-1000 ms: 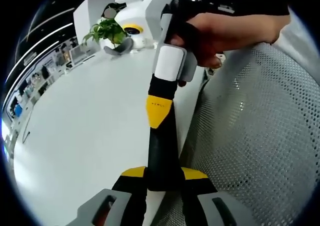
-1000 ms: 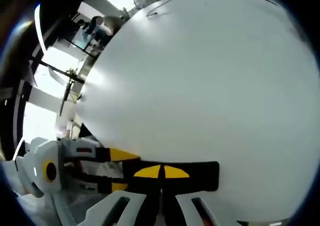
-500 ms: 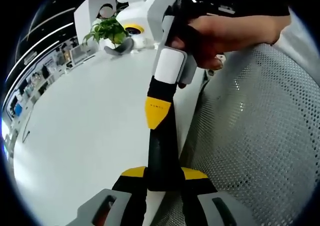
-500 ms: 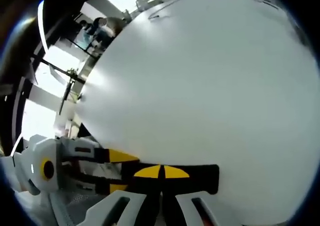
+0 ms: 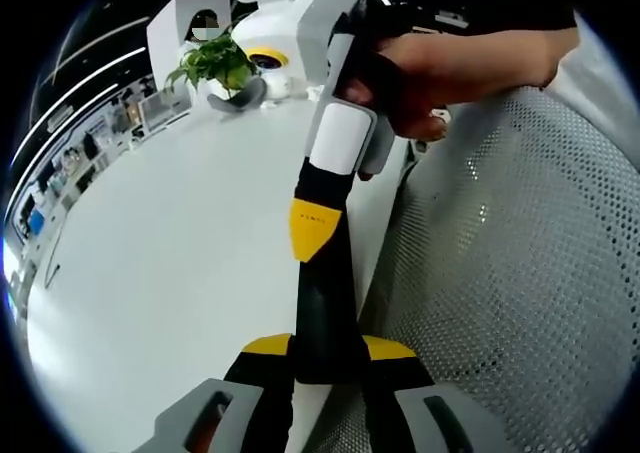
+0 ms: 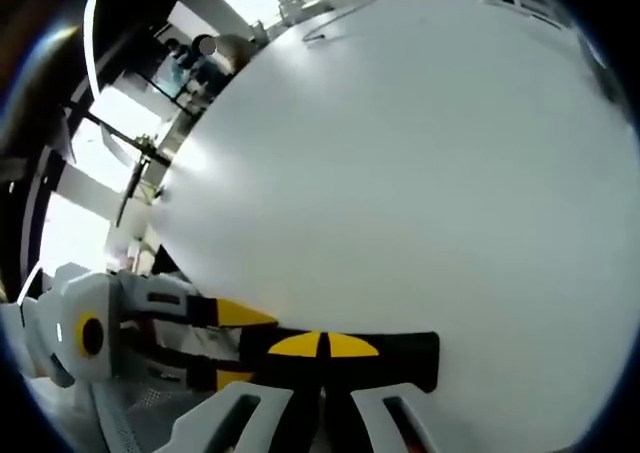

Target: Press the specified remote control buttons in sequence, fully releasing each button before pressing the next.

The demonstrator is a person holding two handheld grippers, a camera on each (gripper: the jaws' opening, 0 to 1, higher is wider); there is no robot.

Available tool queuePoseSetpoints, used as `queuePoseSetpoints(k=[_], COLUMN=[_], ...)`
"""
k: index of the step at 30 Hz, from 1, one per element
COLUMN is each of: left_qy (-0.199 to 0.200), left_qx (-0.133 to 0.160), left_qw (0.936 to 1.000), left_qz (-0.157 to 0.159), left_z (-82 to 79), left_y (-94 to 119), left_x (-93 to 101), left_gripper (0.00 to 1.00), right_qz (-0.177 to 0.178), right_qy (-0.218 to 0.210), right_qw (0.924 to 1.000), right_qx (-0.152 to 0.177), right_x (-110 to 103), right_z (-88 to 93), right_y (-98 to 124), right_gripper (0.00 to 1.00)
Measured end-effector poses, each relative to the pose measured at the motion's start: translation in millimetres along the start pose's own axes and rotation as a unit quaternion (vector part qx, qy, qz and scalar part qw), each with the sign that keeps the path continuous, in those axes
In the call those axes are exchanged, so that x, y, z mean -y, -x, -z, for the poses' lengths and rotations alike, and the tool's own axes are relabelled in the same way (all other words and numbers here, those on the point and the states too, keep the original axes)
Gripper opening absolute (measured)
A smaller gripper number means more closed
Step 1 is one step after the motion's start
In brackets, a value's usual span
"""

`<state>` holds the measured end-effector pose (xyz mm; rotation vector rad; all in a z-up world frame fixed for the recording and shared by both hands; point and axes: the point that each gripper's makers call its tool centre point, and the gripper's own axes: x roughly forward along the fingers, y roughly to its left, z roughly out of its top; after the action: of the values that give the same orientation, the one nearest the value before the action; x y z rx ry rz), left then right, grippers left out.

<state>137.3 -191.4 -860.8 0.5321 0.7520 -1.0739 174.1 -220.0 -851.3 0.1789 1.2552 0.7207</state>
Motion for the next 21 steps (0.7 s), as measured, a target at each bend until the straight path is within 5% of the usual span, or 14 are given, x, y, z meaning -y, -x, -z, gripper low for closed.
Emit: queuePoseSetpoints(k=[9, 21], left_qy=[0.003, -0.006], left_qx=[0.001, -0.001], left_qw=[1.0, 1.0], left_qz=[0.0, -0.001], left_z=[0.0, 0.6], left_y=[-0.1, -0.2], left_x=[-0.5, -0.3], left_gripper=[0.25, 0.25], right_qz=[0.014, -0.001], right_qy=[0.026, 0.006], right_qw=[0.9995, 0.9999], right_qx=[0.002, -0.012], right_x=[0.1, 1.1], right_z=[-0.8, -0.6], right_y=[-2.5, -1.3], right_gripper=[0.0, 0.0])
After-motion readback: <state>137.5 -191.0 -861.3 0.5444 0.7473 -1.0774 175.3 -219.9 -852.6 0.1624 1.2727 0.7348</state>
